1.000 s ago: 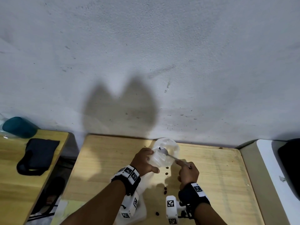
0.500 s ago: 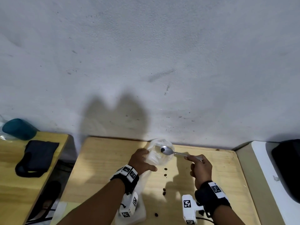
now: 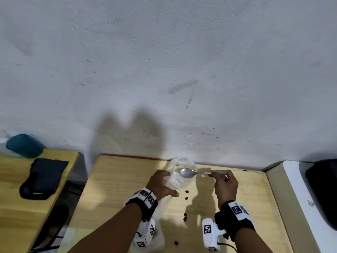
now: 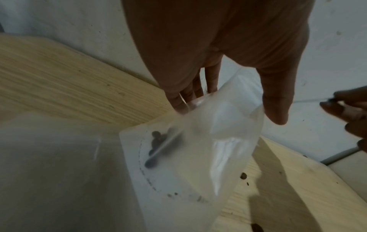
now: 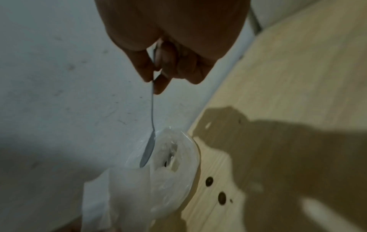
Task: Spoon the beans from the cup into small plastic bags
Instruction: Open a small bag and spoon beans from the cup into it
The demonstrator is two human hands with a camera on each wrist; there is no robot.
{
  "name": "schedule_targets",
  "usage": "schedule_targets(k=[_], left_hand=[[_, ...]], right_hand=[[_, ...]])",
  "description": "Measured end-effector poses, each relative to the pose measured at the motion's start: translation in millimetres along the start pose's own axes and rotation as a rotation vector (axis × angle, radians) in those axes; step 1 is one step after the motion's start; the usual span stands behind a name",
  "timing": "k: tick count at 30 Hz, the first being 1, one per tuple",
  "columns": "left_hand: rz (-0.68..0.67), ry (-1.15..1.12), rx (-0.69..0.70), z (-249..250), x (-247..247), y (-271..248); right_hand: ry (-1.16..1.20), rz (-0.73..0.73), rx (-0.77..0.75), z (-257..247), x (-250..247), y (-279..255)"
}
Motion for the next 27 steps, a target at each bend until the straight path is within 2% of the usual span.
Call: schedule_targets(k=[2,6,11,15,18,20,24,27], left_hand=[[-0.008,0.014,0.013,-1.1,0.1,-2.5],[0.01,-0.014,0.025,-7.6,-2.9,-10.3],[0.058,-0.032,0.051,-10.0,-12.2,-19.7],[0.084,-0.096,0.065,-5.2,-22.3,-26.9],[0.082,-0.1,0.085,2.2,-30.8,-31.6],[0.087,-0.078,0.113,9.3,-36.2,-34.9],[0.082,-0.107,0.194,27.0,-43.1,-44.8],[0.074,-0.157,0.24,37.9,-47.2,-50.2]], right_hand=[[-0.011,0.089,0.126,12.4,-2.5,0.0],[0.048,0.124,0.287,33.1,7.9,-0.8],[-0.107,-0.025,0.363,47.0,22.5,-10.3],[-0.376,-0.039,0.321,36.6,12.0,-19.3],[-0.45,-0.033,0.13,14.0,9.7,-28.4],[-0.343,-0.17,0.023,-2.7,23.4,-39.3],[-0.245,-0.607,-0.064,-50.9,66.4,-81.5],[-0.323,-0.714,-0.101,-74.7,82.1,-95.8]])
Point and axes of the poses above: each hand's wrist, its own y-axis towards the middle knuckle, its own x-axis out of the palm, z = x × y, the point moved 6 cm from there along y, towards the middle knuckle, and after that the axes turned 4 degrees about y, right-handed, at the moved point
